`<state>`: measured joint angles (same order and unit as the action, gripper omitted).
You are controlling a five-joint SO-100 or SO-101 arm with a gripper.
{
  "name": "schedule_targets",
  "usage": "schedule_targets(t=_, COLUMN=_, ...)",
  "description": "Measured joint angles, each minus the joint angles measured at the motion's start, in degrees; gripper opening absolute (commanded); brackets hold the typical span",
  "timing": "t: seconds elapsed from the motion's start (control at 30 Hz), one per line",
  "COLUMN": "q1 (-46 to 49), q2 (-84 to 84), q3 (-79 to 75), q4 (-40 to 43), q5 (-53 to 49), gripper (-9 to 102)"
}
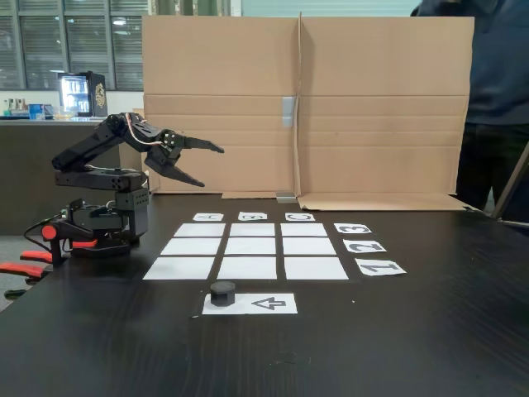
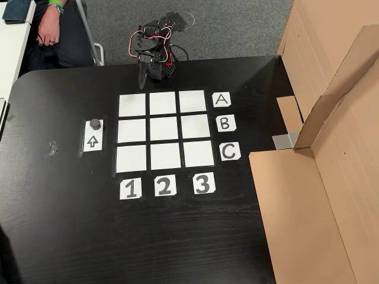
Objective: Pick up a new token and place it in the grid on square A1.
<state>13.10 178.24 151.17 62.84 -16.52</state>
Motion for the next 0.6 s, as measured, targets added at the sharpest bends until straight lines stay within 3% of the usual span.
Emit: schedule_targets(t=0.6, q1=0.7, q2=-1.3, q3=2.3, q4=-3.2, q5=2.2, gripper=39)
